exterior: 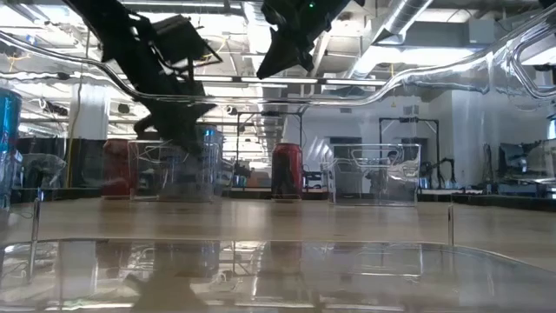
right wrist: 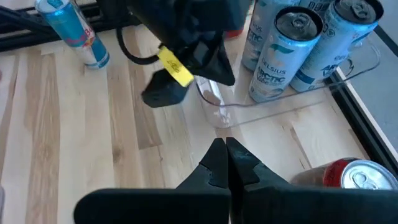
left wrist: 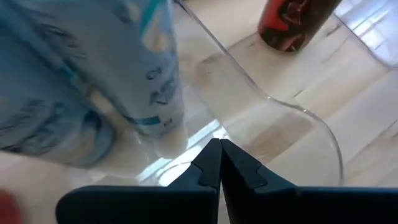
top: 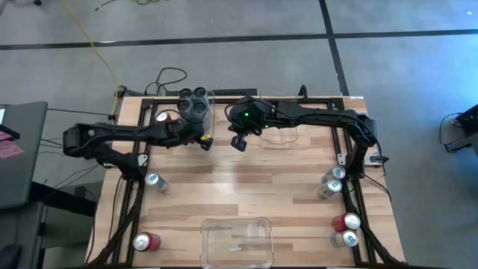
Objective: Sort soda cans
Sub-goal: Adjust the white-blue soda can in the top left transparent bin
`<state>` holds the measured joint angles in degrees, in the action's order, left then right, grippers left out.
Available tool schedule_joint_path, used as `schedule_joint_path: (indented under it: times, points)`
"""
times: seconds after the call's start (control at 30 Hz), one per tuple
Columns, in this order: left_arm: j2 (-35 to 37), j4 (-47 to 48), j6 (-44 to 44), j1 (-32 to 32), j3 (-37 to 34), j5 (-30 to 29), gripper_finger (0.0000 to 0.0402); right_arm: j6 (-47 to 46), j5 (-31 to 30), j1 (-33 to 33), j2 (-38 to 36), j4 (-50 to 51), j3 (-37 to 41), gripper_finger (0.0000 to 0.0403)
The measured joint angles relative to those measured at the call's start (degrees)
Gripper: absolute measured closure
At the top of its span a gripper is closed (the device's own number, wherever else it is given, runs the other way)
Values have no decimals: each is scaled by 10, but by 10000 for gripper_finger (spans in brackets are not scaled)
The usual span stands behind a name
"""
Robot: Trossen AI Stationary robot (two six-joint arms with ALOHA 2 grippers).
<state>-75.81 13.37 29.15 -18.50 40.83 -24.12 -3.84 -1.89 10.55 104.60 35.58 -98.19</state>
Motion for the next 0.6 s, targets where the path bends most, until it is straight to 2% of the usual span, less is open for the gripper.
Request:
schedule_joint_path:
  times: [0.23,0.6]
  points:
    - [-47,-49,1,0,2,-31,400,3,0,0,0,8,0,401]
    - [-49,-23,1,-23,-1,-45,400,9,0,1,0,9,0,401]
